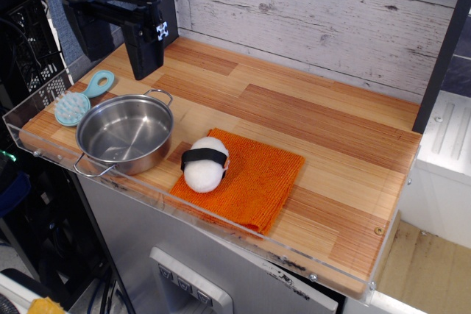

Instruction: Place the white object inside the pot

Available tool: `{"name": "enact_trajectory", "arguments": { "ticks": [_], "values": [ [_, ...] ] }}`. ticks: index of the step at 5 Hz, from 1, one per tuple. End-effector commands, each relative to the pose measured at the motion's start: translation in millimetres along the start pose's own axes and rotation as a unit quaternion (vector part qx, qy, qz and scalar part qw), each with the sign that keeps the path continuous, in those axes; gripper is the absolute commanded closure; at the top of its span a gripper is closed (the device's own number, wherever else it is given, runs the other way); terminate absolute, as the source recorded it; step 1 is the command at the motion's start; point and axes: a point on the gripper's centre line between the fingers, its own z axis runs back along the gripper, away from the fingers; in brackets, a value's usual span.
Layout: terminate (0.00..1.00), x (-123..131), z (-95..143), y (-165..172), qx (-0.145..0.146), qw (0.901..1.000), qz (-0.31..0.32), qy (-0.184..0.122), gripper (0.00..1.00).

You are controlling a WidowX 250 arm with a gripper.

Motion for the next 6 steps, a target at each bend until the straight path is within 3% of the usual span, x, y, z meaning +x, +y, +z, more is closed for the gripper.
{"name": "enact_trajectory", "arguments": {
  "ticks": [1,2,4,6],
  "values": [
    [0.00,0.0,0.0,0.0,0.000,1.0000,0.000,0.000,0.00],
    [0.00,-3.4,-16.5,-22.2,0.012,0.9992,-0.019,-0.035,0.00],
    [0.00,-9.2,-76.1,-43.3,0.051,0.9942,-0.094,0.003,0.00],
    [0.00,-1.6,-95.9,-46.6,0.049,0.9958,-0.077,0.010,0.00]
  ]
}}
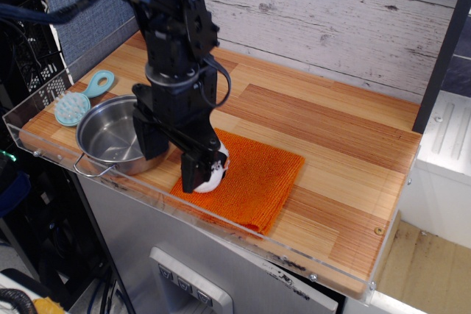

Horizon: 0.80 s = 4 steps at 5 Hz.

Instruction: Place the white object inside the pot

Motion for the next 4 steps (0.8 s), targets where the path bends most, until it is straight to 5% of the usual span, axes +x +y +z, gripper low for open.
{"name": "enact_trajectory", "arguments": {
  "ticks": [1,4],
  "values": [
    [0.00,15.2,4.8,-3.8,0.002,0.9993,0.005,-0.038,0.00],
    [0.00,26.4,-4.1,-5.8,-0.001,0.9992,0.006,-0.039,0.00]
  ]
}}
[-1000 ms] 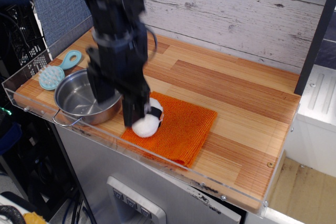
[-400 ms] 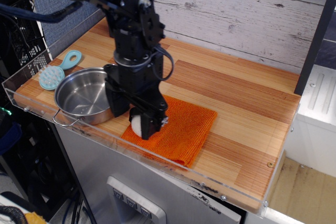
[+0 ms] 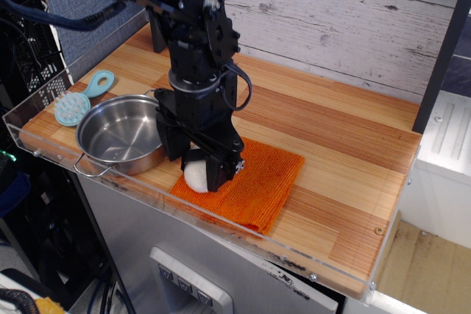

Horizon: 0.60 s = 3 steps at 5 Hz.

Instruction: Place the white object inside the pot

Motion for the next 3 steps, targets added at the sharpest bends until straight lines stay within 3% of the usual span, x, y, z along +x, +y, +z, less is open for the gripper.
{"name": "enact_trajectory", "arguments": {
  "ticks": [1,2,3],
  "values": [
    [0.00,8.3,0.1,3.3,0.005,1.0000,-0.007,-0.005,0.00],
    [0.00,7.8,3.8,4.0,0.007,0.9999,-0.002,-0.011,1.00],
    [0.00,8.4,9.9,4.6,0.010,0.9998,-0.008,-0.012,1.00]
  ]
}}
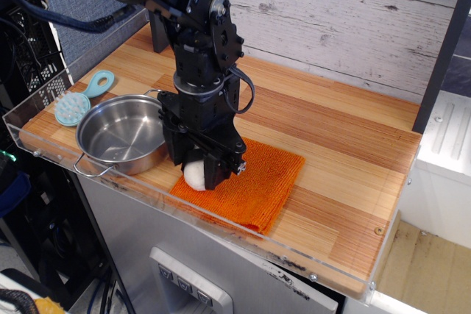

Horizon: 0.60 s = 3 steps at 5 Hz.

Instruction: Place the white object inside the pot

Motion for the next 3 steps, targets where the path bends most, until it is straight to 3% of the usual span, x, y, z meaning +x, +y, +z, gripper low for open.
{"name": "enact_trajectory", "arguments": {
  "ticks": [1,2,3],
  "values": [
    [0.00,5.2,32.4,6.8,0.010,0.9994,-0.014,-0.029,1.00],
    [0.00,-2.5,81.7,22.6,-0.028,0.9972,-0.008,-0.069,1.00],
    [0.00,-18.0,127.4,63.4,-0.056,0.9955,0.030,-0.071,1.00]
  ]
}}
